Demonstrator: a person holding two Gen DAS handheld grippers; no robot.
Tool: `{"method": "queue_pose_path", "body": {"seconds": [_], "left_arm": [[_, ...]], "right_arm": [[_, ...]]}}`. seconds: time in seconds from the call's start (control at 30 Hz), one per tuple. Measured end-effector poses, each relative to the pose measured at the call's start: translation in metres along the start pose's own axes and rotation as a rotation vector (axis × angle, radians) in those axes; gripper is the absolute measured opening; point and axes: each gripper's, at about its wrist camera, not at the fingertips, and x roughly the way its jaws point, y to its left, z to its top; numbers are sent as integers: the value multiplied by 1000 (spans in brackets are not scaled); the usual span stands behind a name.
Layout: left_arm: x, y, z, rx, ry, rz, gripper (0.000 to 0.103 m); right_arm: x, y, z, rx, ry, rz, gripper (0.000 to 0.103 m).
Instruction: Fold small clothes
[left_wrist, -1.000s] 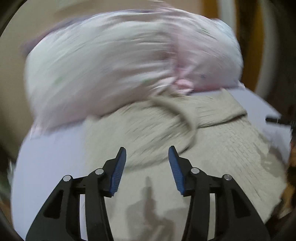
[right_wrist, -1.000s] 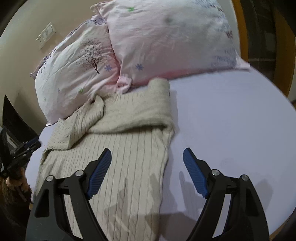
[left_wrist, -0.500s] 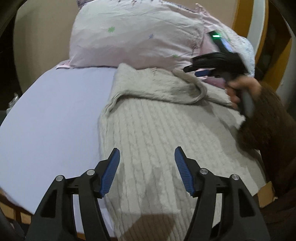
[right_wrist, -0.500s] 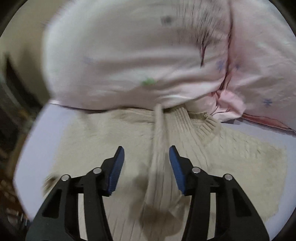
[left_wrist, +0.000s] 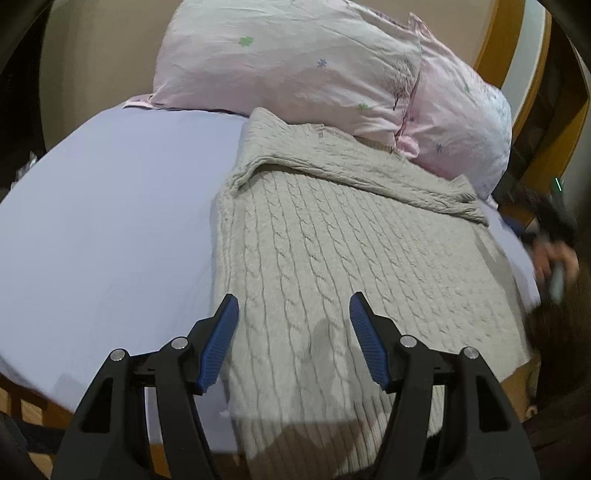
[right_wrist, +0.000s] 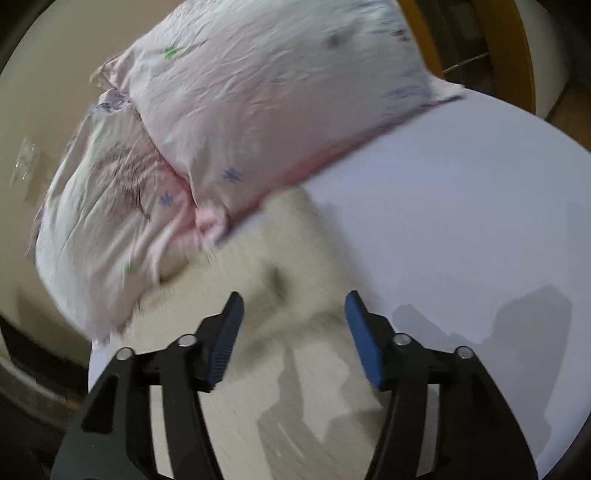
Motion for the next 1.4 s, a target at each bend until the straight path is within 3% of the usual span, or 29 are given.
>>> {"method": "queue_pose_path", "body": {"seconds": [0.03,0.07,0.13,0.2,0.23,0.3,0.43,0.47,0.53,0.57,0.6,0.67,0.8,0.9,1.03,1.13,1.2,1.23,1.3,1.33,1.37,1.4], "left_arm": [[-5,2,-1,-16,-7,3,66],[-8,4,-3,-31,-7,24,75],[-14,14,-5,-73,-8,55,77],[-15,22,-8,-111,8,19,77],[-17,25,-10,-127,4,-1,77],[-19,24,-14,-128,15,-42,77],[-21,16,-22,-125,50,-153,71],[-21,15,-23,-123,57,-157,66],[-21,16,-26,-136,82,-177,49],[-19,18,-28,-156,102,-197,30],[-13,21,-30,-186,145,-234,10],[-10,22,-29,-208,165,-268,10],[-14,21,-5,-203,141,-350,10],[-17,26,39,-194,51,-382,10],[20,48,123,-210,-78,-343,10],[86,69,177,-262,-105,-266,10],[131,71,202,-281,-65,-206,10],[164,75,216,-314,-1,-189,10],[196,87,228,-387,99,-184,10],[203,97,231,-450,120,-232,11],[202,103,232,-478,108,-274,14],[196,108,233,-487,80,-298,26]], "right_arm": [[-14,-14,-10,-9,16,2,61],[-28,-31,-22,-22,52,5,61],[-44,-62,-44,-18,138,19,60],[-55,-80,-60,10,207,59,54],[-68,-87,-70,7,202,101,52],[-77,-88,-86,-2,252,141,39],[-85,-78,-121,-62,364,302,36],[-87,-77,-130,-68,400,353,34],[-85,-78,-144,-52,477,444,16],[-79,-77,-149,-40,514,466,7],[-76,-78,-154,-22,537,491,7],[-76,-73,-152,-3,525,542,7],[-99,-56,-114,-3,373,687,7],[-103,-35,-71,1,265,761,7],[-72,-8,-3,46,141,779,7],[-16,-1,41,170,86,713,7],[29,-2,60,247,74,586,13],[51,-4,63,273,81,527,16],[84,-13,66,348,104,400,35],[89,-19,64,393,104,391,39],[88,-21,63,403,95,412,50],[82,-21,62,386,76,431,60]]}}
